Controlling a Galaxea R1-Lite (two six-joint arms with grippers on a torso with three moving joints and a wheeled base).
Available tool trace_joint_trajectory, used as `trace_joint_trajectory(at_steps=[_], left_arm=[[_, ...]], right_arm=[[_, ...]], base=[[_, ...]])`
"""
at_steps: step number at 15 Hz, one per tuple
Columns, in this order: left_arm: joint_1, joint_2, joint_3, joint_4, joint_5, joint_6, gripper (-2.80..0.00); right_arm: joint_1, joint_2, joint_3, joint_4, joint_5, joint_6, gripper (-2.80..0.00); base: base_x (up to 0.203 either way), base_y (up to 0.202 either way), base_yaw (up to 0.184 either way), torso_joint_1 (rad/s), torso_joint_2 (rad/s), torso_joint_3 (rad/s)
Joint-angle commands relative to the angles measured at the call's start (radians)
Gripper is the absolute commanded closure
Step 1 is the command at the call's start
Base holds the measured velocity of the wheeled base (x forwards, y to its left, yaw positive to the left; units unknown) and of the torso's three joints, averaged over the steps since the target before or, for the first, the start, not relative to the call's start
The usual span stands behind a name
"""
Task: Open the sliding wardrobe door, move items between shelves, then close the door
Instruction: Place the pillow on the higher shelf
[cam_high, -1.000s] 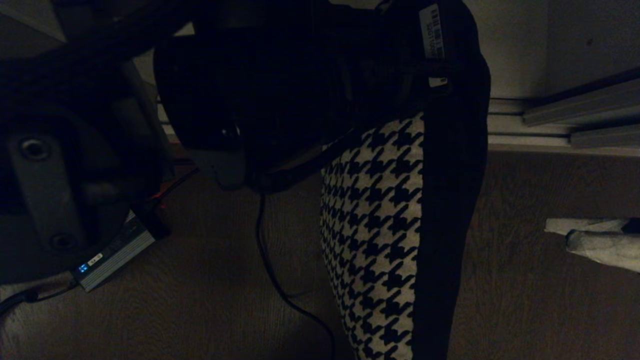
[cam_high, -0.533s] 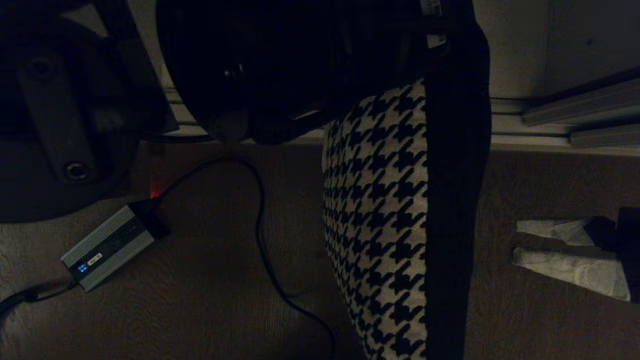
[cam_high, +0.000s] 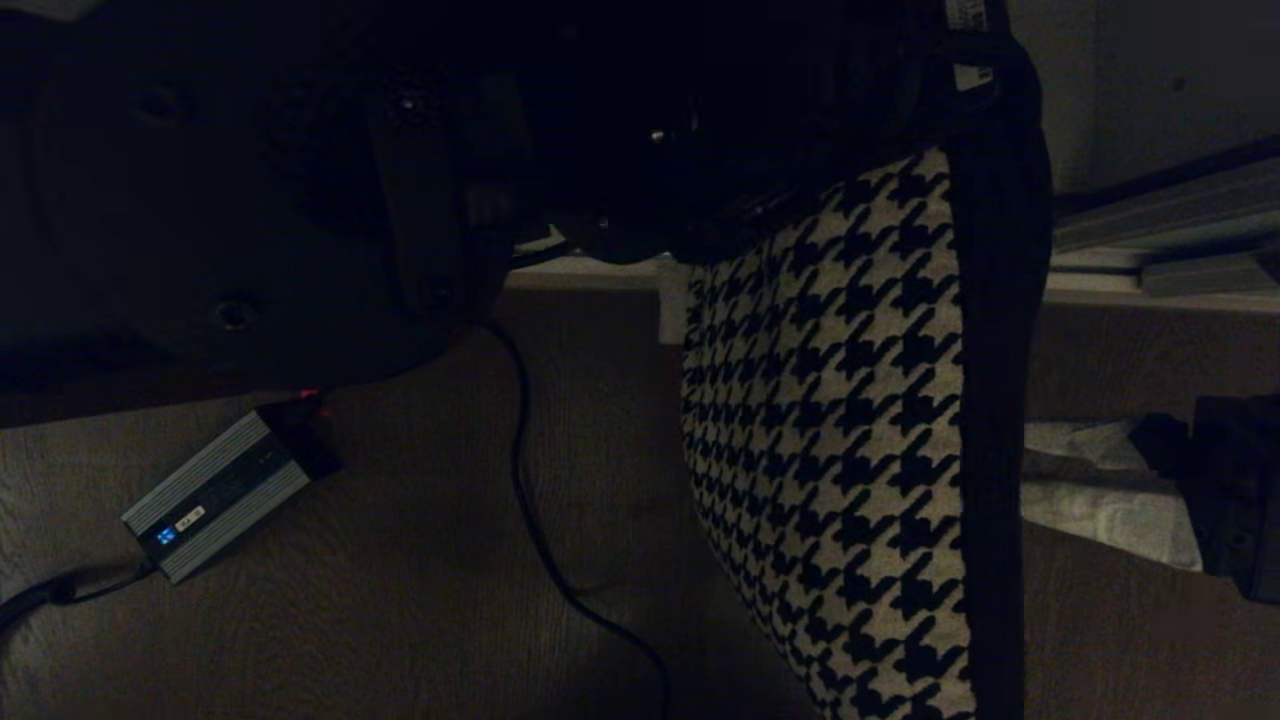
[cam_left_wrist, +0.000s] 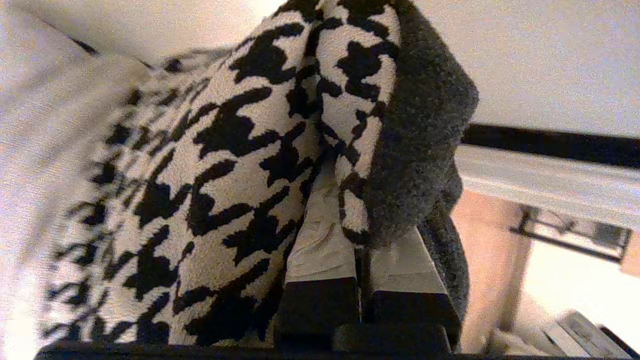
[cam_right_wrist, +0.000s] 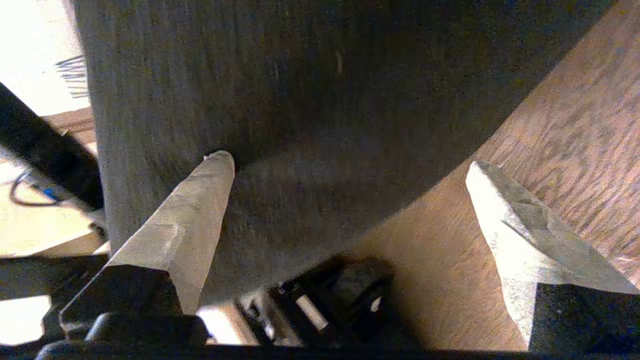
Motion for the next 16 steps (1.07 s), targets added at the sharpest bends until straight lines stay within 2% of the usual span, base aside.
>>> trace_joint_trajectory(at_steps=[1, 2, 6, 8, 12, 16], left_arm=[[-0.021, 0.026, -0.027, 0.012, -0.002, -0.003, 0.00], [-0.022, 0.026, -0.027, 0.013, -0.002, -0.003, 0.00], [-0.025, 0.012, -0.029, 0.050, -0.011, -0.009, 0.00], [-0.024, 0.025, -0.028, 0.054, -0.008, -0.010, 0.00], [-0.023, 0.036, -0.033, 0.088, -0.008, -0.009, 0.00], [-0.023, 0.040, -0.035, 0.100, -0.008, -0.009, 0.00]], right_arm=[[0.000, 0.018, -0.004, -0.005, -0.002, 0.003, -2.80], [0.000, 0.018, -0.004, -0.005, -0.002, 0.003, -2.80], [-0.081, 0.063, -0.089, -0.021, -0.083, 0.010, -2.80], [-0.113, 0.041, -0.119, -0.023, -0.086, 0.009, -2.80], [-0.121, -0.070, -0.159, -0.004, -0.086, -0.003, -2.80], [-0.105, -0.126, -0.189, 0.086, -0.072, -0.003, -2.80]], base=[[0.000, 0.000, 0.000, 0.000, 0.00, 0.000], [0.000, 0.000, 0.000, 0.000, 0.00, 0.000], [0.000, 0.000, 0.000, 0.000, 0.00, 0.000], [0.000, 0.000, 0.000, 0.000, 0.00, 0.000], [0.000, 0.000, 0.000, 0.000, 0.00, 0.000], [0.000, 0.000, 0.000, 0.000, 0.00, 0.000]])
